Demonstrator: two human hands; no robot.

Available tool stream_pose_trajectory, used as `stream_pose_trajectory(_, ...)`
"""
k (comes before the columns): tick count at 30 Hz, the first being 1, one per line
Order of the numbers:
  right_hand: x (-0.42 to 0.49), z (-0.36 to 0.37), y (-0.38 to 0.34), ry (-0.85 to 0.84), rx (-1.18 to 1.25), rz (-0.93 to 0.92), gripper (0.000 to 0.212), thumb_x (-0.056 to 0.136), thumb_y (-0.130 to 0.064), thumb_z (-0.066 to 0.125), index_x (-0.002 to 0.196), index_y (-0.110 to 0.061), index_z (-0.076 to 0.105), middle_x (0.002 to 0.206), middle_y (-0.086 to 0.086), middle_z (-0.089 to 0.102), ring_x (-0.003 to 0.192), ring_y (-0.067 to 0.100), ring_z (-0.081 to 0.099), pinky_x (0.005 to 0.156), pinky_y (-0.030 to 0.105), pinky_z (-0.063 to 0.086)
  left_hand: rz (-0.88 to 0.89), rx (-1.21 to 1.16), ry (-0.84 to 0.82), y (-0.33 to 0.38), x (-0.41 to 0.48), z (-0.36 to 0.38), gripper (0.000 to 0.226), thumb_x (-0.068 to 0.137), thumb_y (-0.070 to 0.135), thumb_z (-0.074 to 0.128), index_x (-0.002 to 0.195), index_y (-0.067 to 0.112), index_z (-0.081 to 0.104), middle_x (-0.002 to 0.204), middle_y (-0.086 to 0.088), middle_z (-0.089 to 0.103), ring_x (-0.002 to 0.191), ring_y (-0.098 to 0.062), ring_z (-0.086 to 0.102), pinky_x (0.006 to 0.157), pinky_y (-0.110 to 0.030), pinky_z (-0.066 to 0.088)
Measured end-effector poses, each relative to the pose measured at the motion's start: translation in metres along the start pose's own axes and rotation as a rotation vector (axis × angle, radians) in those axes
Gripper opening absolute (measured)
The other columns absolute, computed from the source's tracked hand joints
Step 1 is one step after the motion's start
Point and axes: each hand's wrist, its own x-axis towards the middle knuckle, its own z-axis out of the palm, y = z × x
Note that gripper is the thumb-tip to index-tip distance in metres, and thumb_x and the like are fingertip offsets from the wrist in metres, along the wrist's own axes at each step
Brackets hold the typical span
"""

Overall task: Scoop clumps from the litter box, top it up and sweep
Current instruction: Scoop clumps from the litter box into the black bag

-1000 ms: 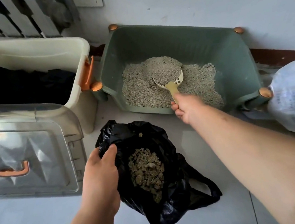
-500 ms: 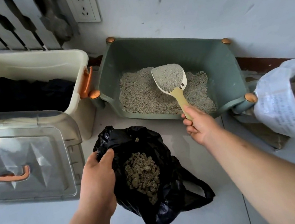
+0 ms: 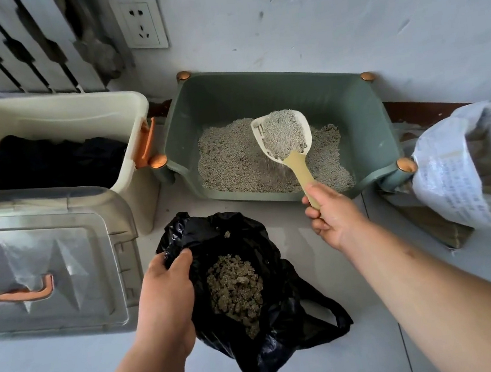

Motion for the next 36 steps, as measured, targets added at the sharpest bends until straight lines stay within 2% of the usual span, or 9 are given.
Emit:
stream_pose_trajectory(5,-0.001,0.000,-0.005,0.005,-0.042,-0.010,0.006,0.094,-0.018,0.059,0.097,-0.023,0.062,0.070,-0.001,0.051,0.036,0.001,0.036,0.029,0.010,0.018,0.002,0.013,-0.007,0.001,-0.002,0.002,0.013,0.102,0.019,0.053,0.108,0.014,0.064,0.098,-0.010,0.075,0.089,-0.028,0.073,0.069,-0.036,0.058)
stream_pose_trajectory(12,-0.002,-0.001,-0.010,0.001,-0.075,-0.011,0.007,0.094,-0.019,0.059,0.099,-0.022,0.062,0.070,-0.001,0.051,0.036,0.002,0.037,0.030,0.010,0.018,0.003,0.011,-0.015,0.000,-0.001,0.002,0.017,0.103,0.019,0.053,0.114,0.014,0.064,0.102,-0.009,0.075,0.092,-0.027,0.073,0.073,-0.038,0.058)
stream_pose_trajectory(19,-0.004,-0.004,-0.011,0.008,-0.151,-0.011,0.011,0.094,-0.020,0.060,0.104,-0.020,0.063,0.070,-0.001,0.052,0.039,0.003,0.037,0.030,0.010,0.019,0.006,0.037,-0.013,0.000,0.001,0.002,0.014,0.102,0.020,0.053,0.109,0.016,0.065,0.098,-0.009,0.076,0.091,-0.027,0.073,0.078,-0.042,0.059)
stream_pose_trajectory(22,-0.012,-0.004,-0.023,0.070,-0.298,-0.040,0.004,0.093,-0.017,0.059,0.094,-0.017,0.063,0.069,0.002,0.053,0.044,0.007,0.038,0.032,0.010,0.017,0.009,0.045,-0.010,0.001,0.001,0.003,0.014,0.102,0.020,0.054,0.110,0.015,0.064,0.098,-0.010,0.076,0.091,-0.028,0.074,0.084,-0.048,0.060)
stream_pose_trajectory(26,-0.029,0.000,-0.051,0.146,-0.595,-0.085,0.013,0.091,-0.018,0.056,0.080,-0.012,0.059,0.068,0.006,0.056,0.047,0.012,0.038,0.033,0.012,0.015,0.004,0.033,-0.017,0.004,0.000,0.004,0.017,0.102,0.021,0.054,0.113,0.014,0.064,0.097,-0.008,0.075,0.091,-0.027,0.072,0.088,-0.053,0.058)
stream_pose_trajectory(29,-0.036,0.002,-0.070,0.116,-0.791,-0.019,0.016,0.091,-0.014,0.051,0.079,-0.005,0.056,0.066,0.008,0.054,0.039,0.010,0.036,0.032,0.010,0.014,-0.004,0.005,-0.009,0.003,0.002,0.004,0.019,0.102,0.020,0.054,0.117,0.014,0.063,0.103,-0.009,0.075,0.094,-0.027,0.073,0.084,-0.045,0.059)
stream_pose_trajectory(31,-0.036,0.006,-0.079,0.078,-0.877,0.053,0.017,0.092,-0.010,0.046,0.077,-0.005,0.053,0.064,0.008,0.049,0.028,0.006,0.031,0.031,0.009,0.012,-0.012,0.003,-0.002,0.002,0.004,0.004,0.023,0.101,0.022,0.055,0.121,0.015,0.062,0.108,-0.009,0.075,0.097,-0.028,0.072,0.087,-0.047,0.058)
stream_pose_trajectory(33,-0.028,0.016,-0.085,0.037,-0.903,0.124,0.018,0.094,-0.009,0.041,0.077,-0.008,0.048,0.063,0.007,0.045,0.025,0.004,0.026,0.030,0.009,0.011,-0.010,-0.006,0.007,0.001,0.006,0.004,0.024,0.100,0.023,0.056,0.122,0.016,0.062,0.109,-0.009,0.075,0.098,-0.029,0.072,0.089,-0.050,0.057)
stream_pose_trajectory(36,-0.007,0.036,-0.077,-0.003,-0.815,0.212,0.018,0.095,-0.010,0.038,0.079,-0.010,0.046,0.063,0.005,0.042,0.027,0.004,0.025,0.029,0.010,0.010,-0.013,-0.016,-0.004,0.002,0.010,0.003,0.021,0.101,0.021,0.055,0.119,0.014,0.063,0.105,-0.009,0.076,0.096,-0.028,0.074,0.088,-0.049,0.058)
